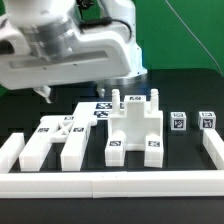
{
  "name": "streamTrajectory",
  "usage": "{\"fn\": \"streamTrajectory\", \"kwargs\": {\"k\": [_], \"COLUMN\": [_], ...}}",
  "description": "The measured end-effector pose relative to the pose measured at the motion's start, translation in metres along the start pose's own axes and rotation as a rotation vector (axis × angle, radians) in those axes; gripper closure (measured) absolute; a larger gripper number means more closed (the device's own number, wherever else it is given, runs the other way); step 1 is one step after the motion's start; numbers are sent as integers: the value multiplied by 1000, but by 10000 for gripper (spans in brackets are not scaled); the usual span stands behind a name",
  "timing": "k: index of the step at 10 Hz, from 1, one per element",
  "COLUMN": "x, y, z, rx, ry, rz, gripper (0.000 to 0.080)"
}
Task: Assemble chair
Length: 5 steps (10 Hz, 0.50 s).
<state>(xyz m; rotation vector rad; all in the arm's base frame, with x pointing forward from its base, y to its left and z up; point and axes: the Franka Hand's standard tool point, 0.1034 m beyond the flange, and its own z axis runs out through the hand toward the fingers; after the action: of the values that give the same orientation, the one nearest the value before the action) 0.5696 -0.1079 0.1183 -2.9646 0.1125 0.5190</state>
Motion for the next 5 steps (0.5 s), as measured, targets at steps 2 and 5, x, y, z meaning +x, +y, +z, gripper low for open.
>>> {"fn": "streamTrajectory", "kwargs": {"k": [2, 5], "x": [-3, -2], "y": [18, 32], "z": [11, 35], "rx": [-13, -64], "ry": [203, 429], "rz": [-28, 5], "gripper": [150, 150]}}
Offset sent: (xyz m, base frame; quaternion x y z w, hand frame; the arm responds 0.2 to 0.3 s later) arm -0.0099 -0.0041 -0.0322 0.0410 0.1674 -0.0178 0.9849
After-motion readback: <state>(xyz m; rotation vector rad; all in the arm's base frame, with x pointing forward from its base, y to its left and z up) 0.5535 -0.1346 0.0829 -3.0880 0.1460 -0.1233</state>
